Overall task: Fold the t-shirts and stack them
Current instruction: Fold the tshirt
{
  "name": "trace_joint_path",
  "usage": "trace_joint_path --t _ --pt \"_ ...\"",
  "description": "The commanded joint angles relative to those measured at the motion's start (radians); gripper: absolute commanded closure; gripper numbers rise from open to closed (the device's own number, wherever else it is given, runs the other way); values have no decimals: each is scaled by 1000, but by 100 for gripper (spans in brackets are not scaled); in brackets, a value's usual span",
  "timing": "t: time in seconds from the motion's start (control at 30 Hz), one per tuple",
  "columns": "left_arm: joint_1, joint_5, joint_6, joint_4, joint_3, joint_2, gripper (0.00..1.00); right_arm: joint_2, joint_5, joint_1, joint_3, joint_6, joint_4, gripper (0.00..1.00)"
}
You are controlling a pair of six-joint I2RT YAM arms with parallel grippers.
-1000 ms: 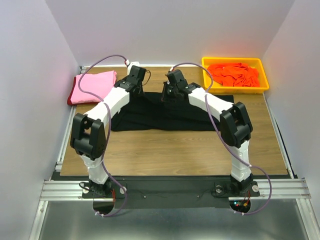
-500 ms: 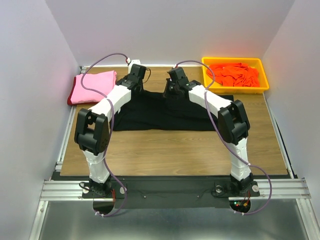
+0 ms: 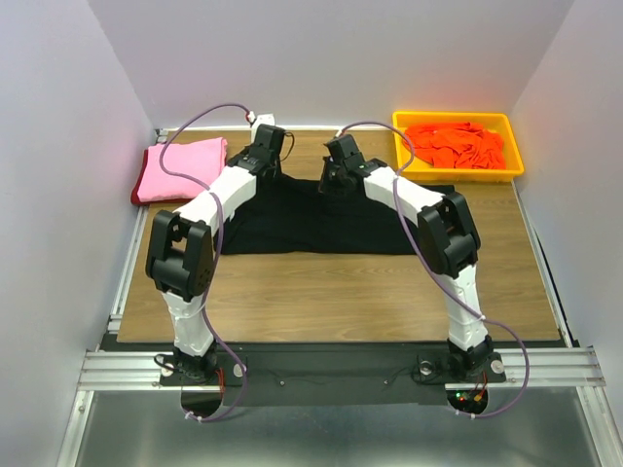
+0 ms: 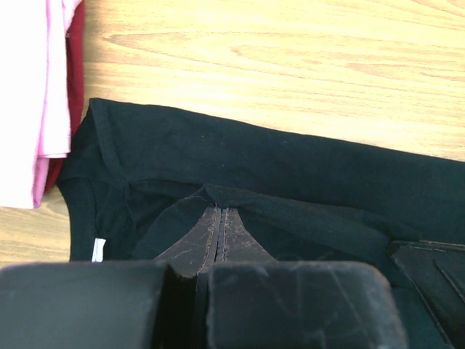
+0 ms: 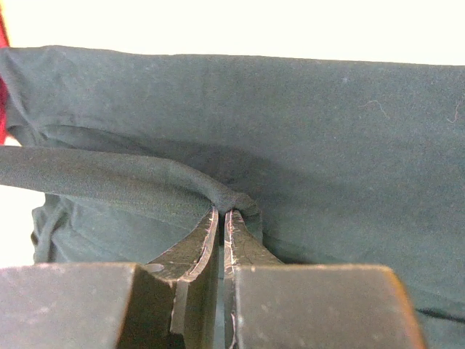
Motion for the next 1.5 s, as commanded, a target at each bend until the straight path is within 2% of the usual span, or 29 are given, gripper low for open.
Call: trace_joint_path --t 0.0,0.33,0.47,0.7,1.13,1.43,1.47 --pt "7 -30 -15 39 1 8 100 16 32 -12 47 -38 14 92" --pt "42 22 -124 -47 -40 22 100 3 -3 -23 27 -52 13 92" --pt "49 48 -146 -70 -76 -12 100 -2 -110 -24 24 -52 13 92" --pt "57 88 -178 -72 -168 -42 100 1 -208 -24 -9 -21 11 92" --pt "72 137 -233 -32 -234 -30 100 -3 -227 -27 -78 -15 -3 91" --pt "72 126 -213 -62 -211 -32 100 -14 -221 -29 -97 -16 -21 87" --pt "72 126 -212 -70 -211 -39 98 -22 -219 -29 -97 -19 -23 84"
